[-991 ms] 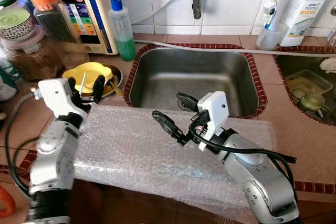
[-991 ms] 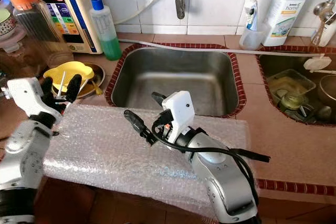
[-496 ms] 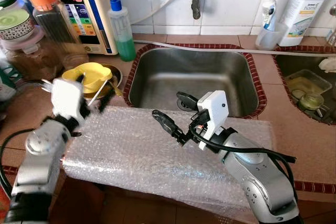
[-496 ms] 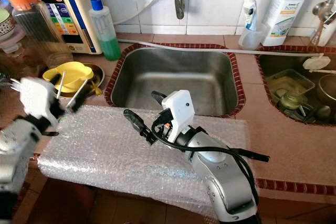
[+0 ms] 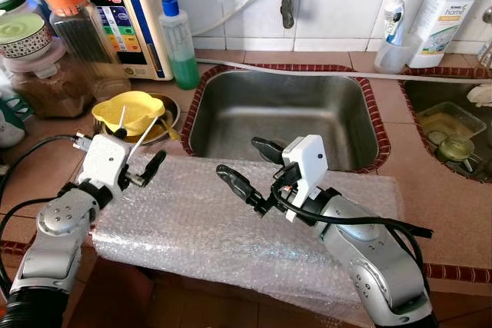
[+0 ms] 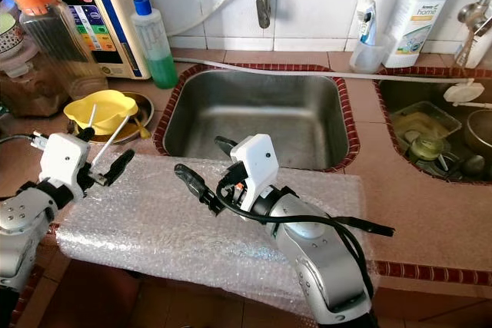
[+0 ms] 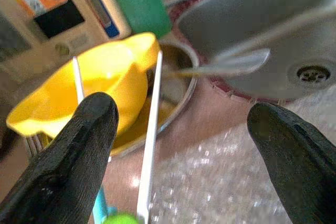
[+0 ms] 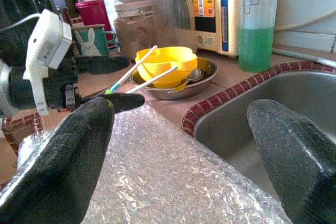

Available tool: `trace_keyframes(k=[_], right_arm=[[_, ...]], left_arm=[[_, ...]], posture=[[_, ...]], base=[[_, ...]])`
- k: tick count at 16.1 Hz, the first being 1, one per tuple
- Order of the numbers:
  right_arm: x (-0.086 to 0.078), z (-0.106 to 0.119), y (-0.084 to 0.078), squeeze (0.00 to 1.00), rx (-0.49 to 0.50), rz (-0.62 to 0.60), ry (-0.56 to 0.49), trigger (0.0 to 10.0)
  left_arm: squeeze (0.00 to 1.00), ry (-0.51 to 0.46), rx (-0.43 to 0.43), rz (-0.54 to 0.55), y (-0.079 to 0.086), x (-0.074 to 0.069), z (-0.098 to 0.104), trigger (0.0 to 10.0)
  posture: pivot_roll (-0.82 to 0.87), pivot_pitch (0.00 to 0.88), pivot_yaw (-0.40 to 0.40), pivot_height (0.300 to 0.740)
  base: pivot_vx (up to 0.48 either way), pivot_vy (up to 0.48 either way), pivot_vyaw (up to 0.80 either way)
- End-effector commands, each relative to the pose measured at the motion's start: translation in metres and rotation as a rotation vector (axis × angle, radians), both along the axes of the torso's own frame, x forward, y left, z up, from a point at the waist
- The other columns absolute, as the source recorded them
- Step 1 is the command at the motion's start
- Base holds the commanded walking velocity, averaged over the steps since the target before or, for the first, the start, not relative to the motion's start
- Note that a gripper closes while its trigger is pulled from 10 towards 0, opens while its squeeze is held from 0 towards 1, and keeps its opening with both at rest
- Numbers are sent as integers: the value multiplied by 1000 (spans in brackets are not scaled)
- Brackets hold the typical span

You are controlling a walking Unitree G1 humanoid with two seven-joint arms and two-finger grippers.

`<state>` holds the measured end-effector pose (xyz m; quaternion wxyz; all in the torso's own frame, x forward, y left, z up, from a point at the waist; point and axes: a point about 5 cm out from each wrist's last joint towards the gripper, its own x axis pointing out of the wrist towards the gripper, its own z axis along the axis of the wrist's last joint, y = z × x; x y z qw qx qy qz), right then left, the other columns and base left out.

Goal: Kitchen organization

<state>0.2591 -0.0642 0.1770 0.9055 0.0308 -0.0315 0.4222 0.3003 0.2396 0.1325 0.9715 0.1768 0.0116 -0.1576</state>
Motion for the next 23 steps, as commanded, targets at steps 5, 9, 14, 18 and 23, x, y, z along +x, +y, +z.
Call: trace_keyframes(k=[5,9,14,18,23], right_arm=[[-3,2,4,0,2,14,-18,10000],[-4,2,5,0,1,17,-16,10000],[-6,2,6,0,3,23,-11,10000],[-6,2,6,0,6,24,-12,10000],[-6,2,5,0,0,20,-15,10000]], left_arm=[[0,64,27,38,17,4,-5,10000],[0,69,-94,131,27,7,-6,10000],[0,29,-158,275,48,9,-1,10000],[0,90,-204,316,56,6,-10,10000],[0,128,-254,330,53,11,-16,9294]], posture=[[-185,122,91,740],[-184,129,90,740],[-181,134,92,740],[-182,134,93,740],[-196,135,90,740]], base=[[0,0,0],[0,0,0],[0,0,0],[0,0,0],[0,0,0]])
